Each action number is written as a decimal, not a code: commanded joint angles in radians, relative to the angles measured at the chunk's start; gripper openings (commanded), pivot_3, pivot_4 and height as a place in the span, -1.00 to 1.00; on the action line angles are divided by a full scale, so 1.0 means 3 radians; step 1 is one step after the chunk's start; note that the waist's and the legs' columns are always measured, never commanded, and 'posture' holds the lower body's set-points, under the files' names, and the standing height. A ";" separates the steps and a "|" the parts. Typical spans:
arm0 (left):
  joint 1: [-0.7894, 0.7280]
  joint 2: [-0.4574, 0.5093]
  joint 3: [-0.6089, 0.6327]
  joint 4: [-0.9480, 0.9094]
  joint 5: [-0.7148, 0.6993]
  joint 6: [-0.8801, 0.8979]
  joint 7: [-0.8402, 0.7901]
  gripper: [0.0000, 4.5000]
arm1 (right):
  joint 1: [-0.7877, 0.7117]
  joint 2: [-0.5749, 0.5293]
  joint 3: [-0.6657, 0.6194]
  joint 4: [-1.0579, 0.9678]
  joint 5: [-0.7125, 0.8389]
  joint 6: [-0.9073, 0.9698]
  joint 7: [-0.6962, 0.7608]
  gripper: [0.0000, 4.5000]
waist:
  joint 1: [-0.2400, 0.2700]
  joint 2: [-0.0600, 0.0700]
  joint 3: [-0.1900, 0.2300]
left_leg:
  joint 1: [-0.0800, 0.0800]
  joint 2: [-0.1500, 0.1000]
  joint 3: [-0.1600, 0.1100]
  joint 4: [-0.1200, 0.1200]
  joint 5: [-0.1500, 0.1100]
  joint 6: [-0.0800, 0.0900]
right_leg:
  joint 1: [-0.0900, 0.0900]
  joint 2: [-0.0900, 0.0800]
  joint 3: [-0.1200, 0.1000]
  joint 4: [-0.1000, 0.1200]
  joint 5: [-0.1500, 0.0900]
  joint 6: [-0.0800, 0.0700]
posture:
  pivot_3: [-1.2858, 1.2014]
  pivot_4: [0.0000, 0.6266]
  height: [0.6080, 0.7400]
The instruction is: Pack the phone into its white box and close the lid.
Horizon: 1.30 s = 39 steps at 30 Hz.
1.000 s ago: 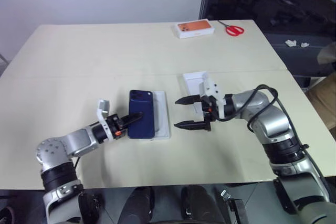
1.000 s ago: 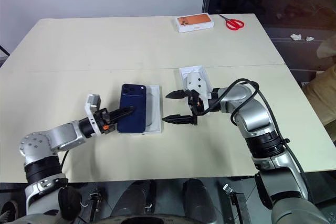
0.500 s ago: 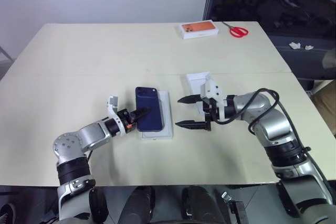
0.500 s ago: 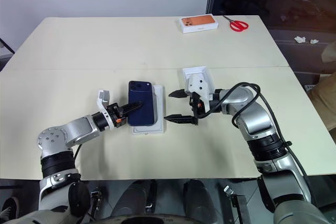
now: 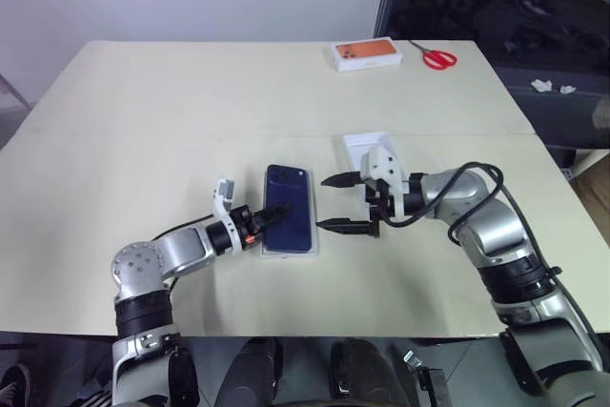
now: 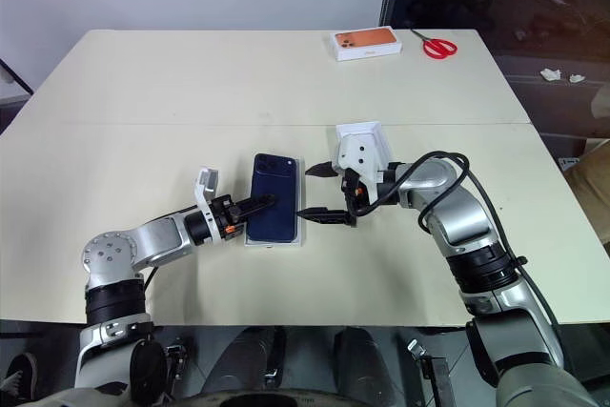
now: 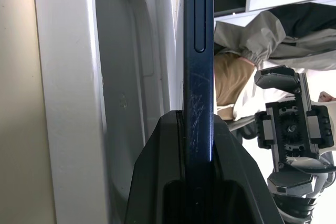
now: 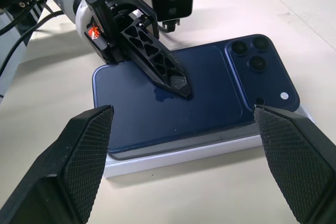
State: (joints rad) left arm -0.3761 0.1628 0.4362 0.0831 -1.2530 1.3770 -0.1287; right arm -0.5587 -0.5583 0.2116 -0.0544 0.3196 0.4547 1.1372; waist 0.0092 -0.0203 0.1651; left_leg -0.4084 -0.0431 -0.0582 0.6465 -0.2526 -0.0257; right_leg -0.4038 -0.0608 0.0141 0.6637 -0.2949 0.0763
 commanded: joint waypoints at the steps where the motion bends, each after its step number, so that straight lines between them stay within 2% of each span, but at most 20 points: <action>1: 0.0037 0.0001 -0.0071 -0.0085 -0.0009 -0.0078 -0.0077 -1.00 | -0.0064 0.0034 -0.0002 -0.0037 -0.0009 -0.0070 -0.0015 0.97 | 0.0000 0.0000 0.0000 | 0.0000 0.0000 0.0000 0.0000 0.0000 0.0000 | 0.0000 0.0000 0.0000 0.0000 0.0000 0.0000 | 0.03 -0.52 1.00; 12: 0.0137 0.0030 -0.0134 -0.0205 -0.0071 -0.0175 -0.0051 -1.00 | -0.0052 0.0034 0.0037 0.0004 -0.0061 -0.0154 -0.0031 0.97 | -0.0005 0.0000 0.0000 | 0.0000 0.0000 0.0000 0.0000 0.0000 0.0000 | 0.0000 0.0000 0.0000 0.0000 0.0000 0.0000 | 0.03 -0.52 1.00; 21: 0.0061 0.0115 -0.0124 -0.0285 -0.0213 -0.0234 0.0038 0.87 | -0.0077 0.0062 0.0032 0.0056 -0.0084 -0.0180 -0.0045 1.00 | -0.0014 0.0000 0.0000 | 0.0001 0.0000 0.0000 0.0000 0.0000 0.0001 | 0.0001 0.0000 0.0000 0.0001 0.0000 0.0000 | 0.03 -0.52 1.00; 25: 0.0027 0.0198 -0.0110 -0.0349 -0.0367 -0.0200 0.0136 0.87 | -0.0086 0.0075 0.0035 0.0064 -0.0094 -0.0184 -0.0053 1.00 | -0.0041 0.0000 0.0000 | 0.0001 0.0001 -0.0001 0.0000 0.0000 0.0001 | 0.0000 0.0001 0.0000 0.0002 0.0000 0.0000 | 0.03 -0.52 1.00; 29: 0.0050 0.0519 -0.0085 -0.0545 -0.0824 -0.0025 0.0213 0.87 | -0.0111 0.0085 0.0026 0.0085 -0.0102 -0.0176 -0.0047 1.00 | -0.0080 -0.0002 0.0003 | 0.0001 0.0002 -0.0001 -0.0001 0.0000 0.0001 | -0.0002 0.0002 0.0000 0.0002 0.0000 0.0000 | 0.03 -0.52 1.00; 39: 0.0137 0.0944 -0.0306 -0.0702 -0.1376 -0.0189 0.0331 0.87 | -0.0134 0.0139 0.0042 0.0117 -0.0130 -0.0189 -0.0052 1.00 | -0.0066 0.0000 0.0004 | 0.0000 0.0002 -0.0001 0.0000 0.0000 0.0001 | -0.0001 0.0000 0.0000 0.0001 0.0000 0.0000 | 0.03 -0.52 1.00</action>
State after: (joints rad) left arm -0.3319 0.4277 0.3566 -0.0893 -1.6207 1.3395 -0.0286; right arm -0.5731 -0.5243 0.2297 -0.0120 0.2780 0.4143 1.1235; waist -0.0106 -0.0204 0.1662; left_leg -0.4085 -0.0425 -0.0586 0.6463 -0.2527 -0.0254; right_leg -0.4042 -0.0605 0.0142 0.6641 -0.2950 0.0763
